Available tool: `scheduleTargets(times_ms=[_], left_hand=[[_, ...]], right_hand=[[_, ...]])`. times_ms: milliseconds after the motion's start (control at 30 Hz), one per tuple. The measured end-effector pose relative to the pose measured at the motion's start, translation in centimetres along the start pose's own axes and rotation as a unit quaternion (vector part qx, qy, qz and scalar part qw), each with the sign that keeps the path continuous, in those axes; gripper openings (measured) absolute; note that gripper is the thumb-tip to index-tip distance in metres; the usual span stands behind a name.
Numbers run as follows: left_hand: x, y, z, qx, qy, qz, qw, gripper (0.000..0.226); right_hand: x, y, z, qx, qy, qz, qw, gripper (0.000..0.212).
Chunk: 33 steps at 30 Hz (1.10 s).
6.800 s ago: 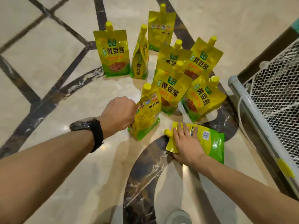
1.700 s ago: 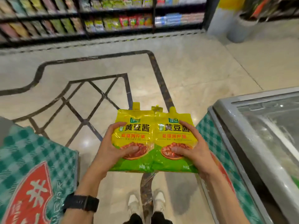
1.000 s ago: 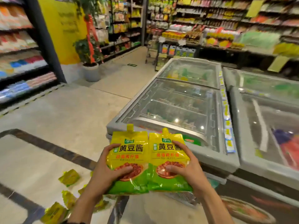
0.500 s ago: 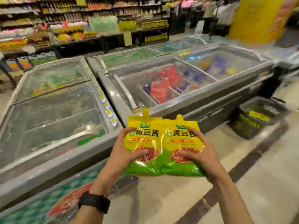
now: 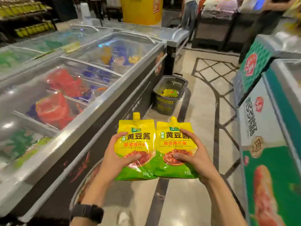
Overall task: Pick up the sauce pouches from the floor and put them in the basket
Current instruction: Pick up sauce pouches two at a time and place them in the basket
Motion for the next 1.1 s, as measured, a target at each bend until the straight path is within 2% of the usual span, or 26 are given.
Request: scheduleTargets(times_ms=[333, 467, 600, 800, 933, 1100], left_hand=[[20.7, 2.3, -3.8, -0.004, 0.126, 0.013, 0.992, 0.088], [27.5, 3.2, -7.1, -0.007, 0.166, 0.028, 0.986, 0.079], [35.5, 4.4, -11.7, 0.016, 0.213, 0.046, 0.976, 0.081], [48.6, 4.3, -18.1, 0.028, 0.207, 0.066, 0.976, 0.094], [56.2, 2.9, -20.3, 0.026, 0.179, 0.072, 0.981, 0.093], [65.0, 4.3, -22.4, 0.011, 0.188, 0.097, 0.977, 0.093]], right_hand=[[14.6, -0.8, 1.9, 0.009, -0.116, -0.031, 0.993, 0.083], [20.1, -1.4, 4.0, 0.020, -0.149, -0.043, 0.988, 0.084], [26.5, -1.8, 7.7, 0.031, -0.181, -0.048, 0.982, 0.089], [39.6, -1.5, 14.1, 0.038, -0.182, -0.048, 0.981, 0.084], [48.5, 0.1, 16.6, 0.052, -0.161, -0.059, 0.984, 0.083], [58.5, 0.2, 18.5, 0.063, -0.145, -0.084, 0.984, 0.088]])
Point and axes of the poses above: each hand's wrist, its own x-axis towards the middle knuckle, its own z-axis out of the back of the hand, y = z × x, the point moved 8 cm from there along x, towards the middle knuckle, and after that the axes turned 2 degrees about x, right-handed, at the moved point
